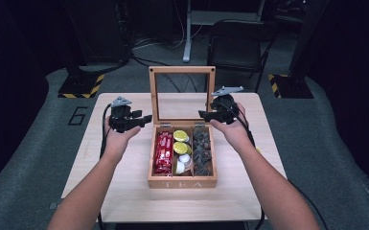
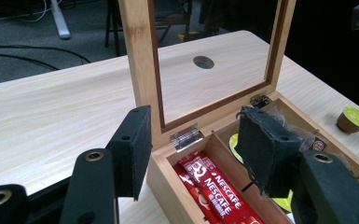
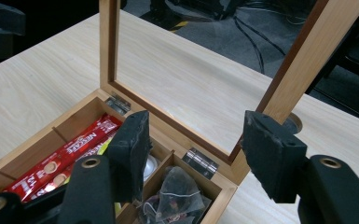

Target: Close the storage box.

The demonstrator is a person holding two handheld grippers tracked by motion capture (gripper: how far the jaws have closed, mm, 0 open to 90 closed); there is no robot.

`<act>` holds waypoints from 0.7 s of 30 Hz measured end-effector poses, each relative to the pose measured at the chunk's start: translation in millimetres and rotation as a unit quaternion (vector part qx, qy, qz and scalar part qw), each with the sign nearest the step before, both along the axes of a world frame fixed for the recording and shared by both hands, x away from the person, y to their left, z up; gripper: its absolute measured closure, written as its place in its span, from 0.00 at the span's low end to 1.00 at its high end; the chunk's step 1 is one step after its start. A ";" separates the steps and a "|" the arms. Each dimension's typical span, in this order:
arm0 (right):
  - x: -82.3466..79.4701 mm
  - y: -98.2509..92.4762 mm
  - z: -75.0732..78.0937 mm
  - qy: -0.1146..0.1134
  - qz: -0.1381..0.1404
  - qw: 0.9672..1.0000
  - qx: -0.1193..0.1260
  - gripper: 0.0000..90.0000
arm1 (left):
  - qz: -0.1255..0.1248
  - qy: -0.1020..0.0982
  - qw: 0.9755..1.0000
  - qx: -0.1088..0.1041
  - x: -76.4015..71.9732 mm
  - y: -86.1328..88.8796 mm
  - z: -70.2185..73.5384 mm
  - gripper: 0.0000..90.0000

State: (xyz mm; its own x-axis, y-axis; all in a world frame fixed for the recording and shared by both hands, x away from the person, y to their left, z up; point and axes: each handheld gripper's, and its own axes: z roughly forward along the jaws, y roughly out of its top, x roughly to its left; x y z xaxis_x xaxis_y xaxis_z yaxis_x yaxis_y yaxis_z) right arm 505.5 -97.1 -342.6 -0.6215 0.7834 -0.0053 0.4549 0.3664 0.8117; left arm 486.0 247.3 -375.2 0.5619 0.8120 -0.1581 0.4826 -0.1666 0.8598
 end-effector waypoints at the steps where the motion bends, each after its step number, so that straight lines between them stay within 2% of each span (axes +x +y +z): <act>1: 1.1 0.2 -0.8 0.001 -0.001 1.000 0.001 0.46 | -0.001 0.000 1.000 0.000 0.1 -0.2 0.0 0.50; 10: 17.2 -7.5 -9.5 0.010 -0.027 1.000 -0.003 0.46 | 0.002 0.001 1.000 -0.005 1.0 -1.0 -1.0 0.50; 16: 26.1 -11.0 -16.2 0.017 -0.037 0.999 -0.005 0.46 | 0.000 0.001 1.000 -0.004 2.2 -1.2 -1.8 0.50; 21: 31.8 -10.6 -20.4 0.015 -0.038 0.999 -0.011 0.45 | 0.002 0.001 1.000 -0.004 2.5 -1.9 -2.4 0.50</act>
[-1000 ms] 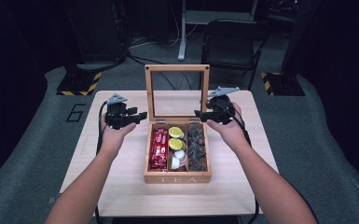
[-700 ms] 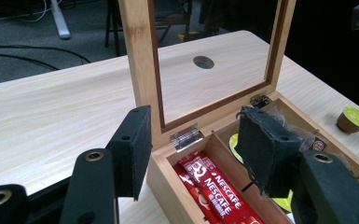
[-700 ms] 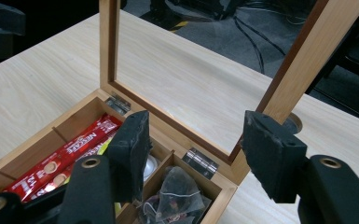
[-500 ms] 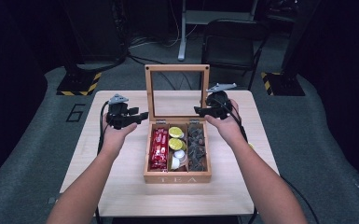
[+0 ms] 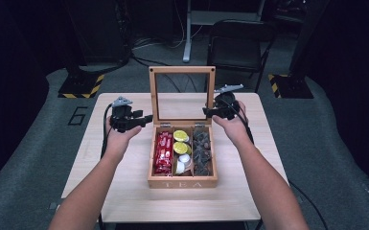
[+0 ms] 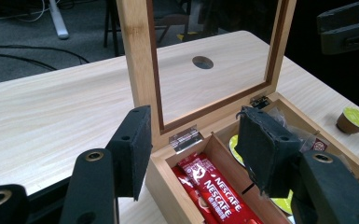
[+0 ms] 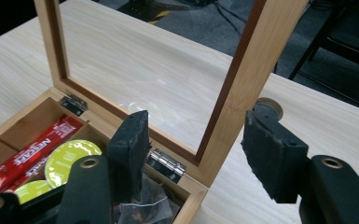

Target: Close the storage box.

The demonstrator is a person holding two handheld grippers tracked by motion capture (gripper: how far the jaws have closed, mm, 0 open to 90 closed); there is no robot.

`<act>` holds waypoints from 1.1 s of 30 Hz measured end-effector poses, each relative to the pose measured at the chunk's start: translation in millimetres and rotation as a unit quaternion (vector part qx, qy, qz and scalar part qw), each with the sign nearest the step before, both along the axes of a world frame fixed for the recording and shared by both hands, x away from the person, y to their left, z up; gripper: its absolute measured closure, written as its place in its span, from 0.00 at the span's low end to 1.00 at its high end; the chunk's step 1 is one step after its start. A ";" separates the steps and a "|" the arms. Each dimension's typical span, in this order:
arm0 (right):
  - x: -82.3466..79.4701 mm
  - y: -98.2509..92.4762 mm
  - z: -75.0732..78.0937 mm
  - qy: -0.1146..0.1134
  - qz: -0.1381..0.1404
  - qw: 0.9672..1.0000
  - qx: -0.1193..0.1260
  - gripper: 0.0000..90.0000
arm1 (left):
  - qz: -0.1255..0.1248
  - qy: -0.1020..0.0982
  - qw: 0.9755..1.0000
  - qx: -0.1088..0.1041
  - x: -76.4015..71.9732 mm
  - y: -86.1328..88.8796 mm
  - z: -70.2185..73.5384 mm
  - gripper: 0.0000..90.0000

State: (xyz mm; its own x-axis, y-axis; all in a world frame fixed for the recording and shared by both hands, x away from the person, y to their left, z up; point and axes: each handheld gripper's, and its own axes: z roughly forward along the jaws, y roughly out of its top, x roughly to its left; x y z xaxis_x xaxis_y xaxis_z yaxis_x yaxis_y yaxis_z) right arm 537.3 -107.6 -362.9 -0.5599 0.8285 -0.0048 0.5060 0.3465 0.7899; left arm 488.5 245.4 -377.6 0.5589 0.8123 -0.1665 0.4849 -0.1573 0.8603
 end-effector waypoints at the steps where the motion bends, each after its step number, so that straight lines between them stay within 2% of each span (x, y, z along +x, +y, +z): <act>1: 1.7 0.3 -1.4 -0.001 -0.002 1.000 -0.002 0.45 | 0.000 0.002 1.000 -0.001 -0.4 -0.2 0.0 0.50; 7: 11.6 -0.6 -7.4 -0.003 -0.021 1.000 -0.005 0.43 | -0.005 0.001 1.000 0.002 -3.2 0.0 1.5 0.50; 12: 15.5 -4.7 -10.6 0.011 -0.041 0.999 0.000 0.43 | -0.012 0.001 1.000 0.004 -5.0 0.3 1.5 0.50; 21: 20.9 -5.9 -14.3 0.016 -0.041 0.999 0.006 0.43 | -0.003 0.002 1.000 0.000 -5.2 4.7 -0.7 0.50; 24: 22.9 -6.2 -15.6 0.007 -0.037 0.999 0.000 0.42 | -0.003 0.002 1.000 -0.001 -6.2 5.5 -1.4 0.50; 26: 24.6 -3.9 -16.6 0.011 -0.047 0.999 0.008 0.42 | -0.005 0.002 1.000 0.001 -6.3 6.0 -2.1 0.50; 29: 27.1 -1.7 -17.4 0.014 -0.047 0.999 0.008 0.41 | -0.006 0.004 1.000 0.006 -6.5 6.7 -3.6 0.50; 33: 29.6 2.9 -16.2 0.015 -0.042 0.999 0.007 0.40 | -0.001 0.006 1.000 -0.001 -6.8 8.1 -5.3 0.50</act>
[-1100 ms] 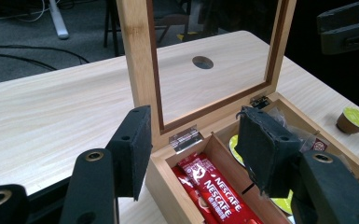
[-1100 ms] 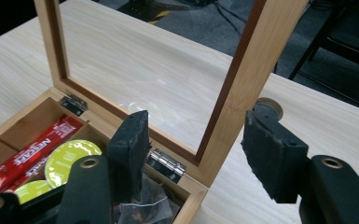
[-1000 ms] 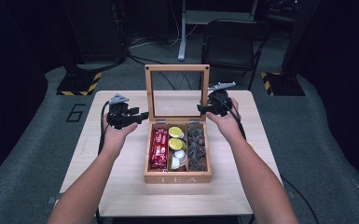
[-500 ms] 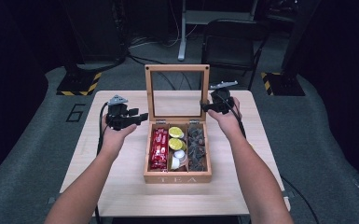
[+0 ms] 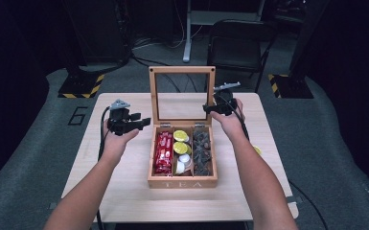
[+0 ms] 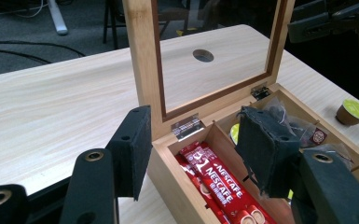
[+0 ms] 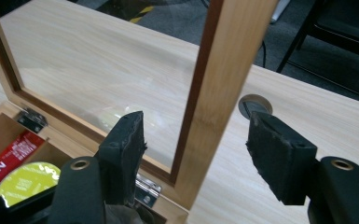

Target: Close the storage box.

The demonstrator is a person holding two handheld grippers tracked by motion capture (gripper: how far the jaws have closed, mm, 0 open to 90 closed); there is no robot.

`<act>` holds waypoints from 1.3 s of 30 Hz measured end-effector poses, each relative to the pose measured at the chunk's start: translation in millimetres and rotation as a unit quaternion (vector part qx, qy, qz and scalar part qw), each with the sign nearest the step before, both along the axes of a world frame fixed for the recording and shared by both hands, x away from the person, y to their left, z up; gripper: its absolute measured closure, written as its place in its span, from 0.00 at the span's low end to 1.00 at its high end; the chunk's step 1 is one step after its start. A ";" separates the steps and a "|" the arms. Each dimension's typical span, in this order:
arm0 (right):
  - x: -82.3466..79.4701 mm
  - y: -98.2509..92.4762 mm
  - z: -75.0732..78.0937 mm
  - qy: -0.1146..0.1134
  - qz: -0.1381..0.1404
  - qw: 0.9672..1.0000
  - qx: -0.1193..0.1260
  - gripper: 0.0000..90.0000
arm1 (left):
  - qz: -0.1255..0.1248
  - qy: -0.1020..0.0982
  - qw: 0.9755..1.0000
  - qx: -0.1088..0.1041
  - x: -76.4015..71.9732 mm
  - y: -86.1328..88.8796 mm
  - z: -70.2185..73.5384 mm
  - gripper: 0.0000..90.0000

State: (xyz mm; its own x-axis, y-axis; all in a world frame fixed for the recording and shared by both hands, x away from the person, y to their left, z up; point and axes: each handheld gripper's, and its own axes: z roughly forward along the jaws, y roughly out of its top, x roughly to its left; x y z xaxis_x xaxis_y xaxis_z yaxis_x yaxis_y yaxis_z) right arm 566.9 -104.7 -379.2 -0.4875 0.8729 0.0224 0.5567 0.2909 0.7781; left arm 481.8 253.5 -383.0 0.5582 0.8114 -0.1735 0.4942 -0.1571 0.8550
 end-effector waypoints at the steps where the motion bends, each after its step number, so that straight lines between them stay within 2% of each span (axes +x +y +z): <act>1: 0.6 0.5 0.2 -0.001 0.004 1.000 0.000 0.40 | 0.000 -0.001 1.000 0.000 0.2 0.7 -0.2 0.50; 8: 2.9 7.9 2.4 0.000 0.004 1.000 -0.003 0.39 | 0.010 0.002 1.000 -0.006 0.3 7.5 -2.1 0.50; 10: 3.8 6.8 1.5 0.004 0.000 1.000 0.004 0.40 | 0.013 0.006 1.000 -0.011 -0.7 8.1 -3.1 0.50; 13: 5.6 7.6 -1.5 0.010 0.003 1.000 -0.005 0.42 | 0.011 0.007 1.000 -0.012 -0.8 7.7 -3.8 0.50; 20: 9.1 9.2 -3.3 0.000 0.001 1.000 0.000 0.44 | 0.010 0.007 1.000 -0.009 -0.4 8.4 -4.1 0.50; 23: 9.3 9.3 -4.2 -0.002 -0.001 1.000 -0.006 0.47 | 0.007 0.005 1.000 -0.009 -1.2 9.3 -5.0 0.50; 26: 10.2 7.5 -3.2 -0.001 -0.009 1.000 0.002 0.52 | 0.009 0.009 1.000 -0.009 -2.2 11.9 -6.6 0.50; 33: 10.2 6.3 -4.3 0.001 -0.018 1.000 -0.009 0.64 | 0.015 0.011 1.000 -0.008 -4.2 15.7 -8.4 0.50; 39: 11.6 7.0 -4.9 0.001 -0.022 1.000 -0.009 0.64 | 0.015 0.012 1.000 -0.003 -5.0 18.0 -9.0 0.50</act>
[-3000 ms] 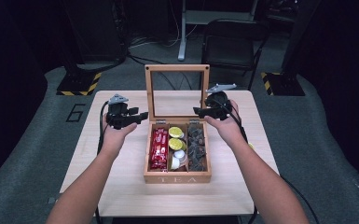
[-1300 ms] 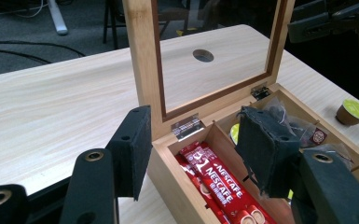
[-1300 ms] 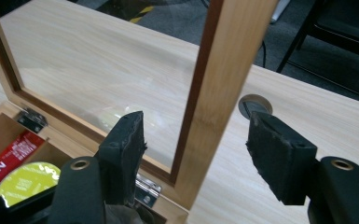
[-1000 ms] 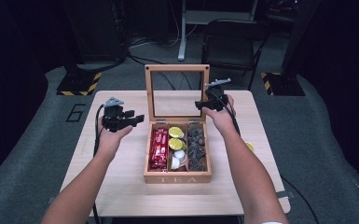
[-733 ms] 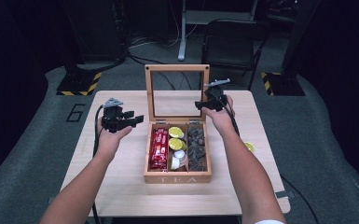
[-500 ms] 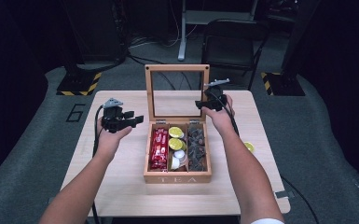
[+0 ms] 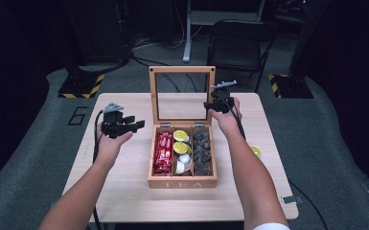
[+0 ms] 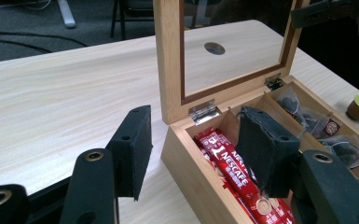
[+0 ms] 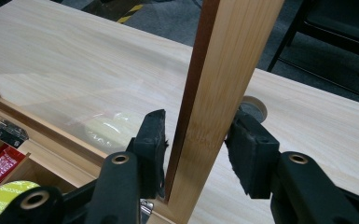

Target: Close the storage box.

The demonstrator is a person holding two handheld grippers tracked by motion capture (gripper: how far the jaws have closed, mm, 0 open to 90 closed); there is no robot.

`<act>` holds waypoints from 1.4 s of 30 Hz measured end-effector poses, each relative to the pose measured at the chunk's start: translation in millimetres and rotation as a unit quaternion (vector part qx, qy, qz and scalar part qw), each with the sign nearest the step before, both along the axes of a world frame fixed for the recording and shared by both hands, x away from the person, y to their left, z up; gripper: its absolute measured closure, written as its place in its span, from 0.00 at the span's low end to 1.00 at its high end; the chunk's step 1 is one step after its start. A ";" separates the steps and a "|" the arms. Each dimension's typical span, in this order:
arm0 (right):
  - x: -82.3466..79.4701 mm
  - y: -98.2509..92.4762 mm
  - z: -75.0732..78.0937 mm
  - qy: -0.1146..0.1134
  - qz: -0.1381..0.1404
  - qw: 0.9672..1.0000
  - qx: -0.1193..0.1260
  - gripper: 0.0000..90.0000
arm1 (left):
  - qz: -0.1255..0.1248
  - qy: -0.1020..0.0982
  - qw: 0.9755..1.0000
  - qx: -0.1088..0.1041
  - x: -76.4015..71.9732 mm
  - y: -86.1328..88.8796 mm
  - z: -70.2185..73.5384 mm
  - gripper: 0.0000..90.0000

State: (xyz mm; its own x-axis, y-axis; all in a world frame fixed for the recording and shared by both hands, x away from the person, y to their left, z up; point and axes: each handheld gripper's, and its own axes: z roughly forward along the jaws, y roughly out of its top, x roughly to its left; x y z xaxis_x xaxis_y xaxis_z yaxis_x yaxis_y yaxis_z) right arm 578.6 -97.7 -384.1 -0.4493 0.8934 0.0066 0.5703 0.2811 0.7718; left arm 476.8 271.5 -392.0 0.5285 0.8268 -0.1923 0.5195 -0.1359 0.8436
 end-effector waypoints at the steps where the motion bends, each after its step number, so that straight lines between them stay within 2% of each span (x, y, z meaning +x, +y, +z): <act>1: 0.0 -0.1 -0.1 0.000 0.000 1.000 0.000 0.64 | 0.001 -0.002 1.000 -0.001 0.2 -0.2 -0.4 0.50; 7: -0.3 -2.6 1.5 0.001 0.003 1.000 -0.003 0.69 | 0.002 -0.002 1.000 -0.003 1.0 -0.6 -0.8 0.50; 11: -1.2 -5.5 2.0 0.003 0.006 1.000 0.009 0.70 | 0.004 -0.001 1.000 -0.002 1.9 -1.0 -1.8 0.50; 18: -5.1 -4.7 4.2 0.004 0.001 1.000 0.007 0.71 | 0.006 -0.002 1.000 -0.004 3.0 -2.8 1.7 0.50; 21: -10.3 -5.1 5.3 0.002 0.000 1.000 0.008 0.71 | 0.006 -0.007 1.000 0.004 3.9 -1.4 4.6 0.50; 23: -13.8 -5.1 5.7 -0.006 0.001 1.000 0.005 0.72 | 0.011 -0.010 1.000 0.009 5.4 1.8 8.4 0.50; 26: -19.6 -5.1 6.7 -0.009 0.000 1.000 0.004 0.72 | 0.017 -0.017 1.000 -0.004 4.8 0.7 16.7 0.50; 35: -33.1 -4.6 7.5 -0.024 0.002 1.000 -0.004 0.72 | 0.010 -0.034 0.999 0.009 13.1 -7.8 34.2 0.51; 42: -41.7 -4.5 6.0 -0.039 0.002 0.999 -0.009 0.72 | 0.004 -0.047 0.999 0.013 20.4 -21.3 48.9 0.53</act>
State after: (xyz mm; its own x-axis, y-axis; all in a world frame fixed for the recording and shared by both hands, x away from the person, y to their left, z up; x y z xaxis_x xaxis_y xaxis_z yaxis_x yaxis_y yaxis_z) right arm 536.9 -102.2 -378.1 -0.4519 0.8909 -0.0448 0.5069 0.2978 0.8089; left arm 497.1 250.2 -343.1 0.5373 0.8347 -0.1209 0.4398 -0.1550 0.8846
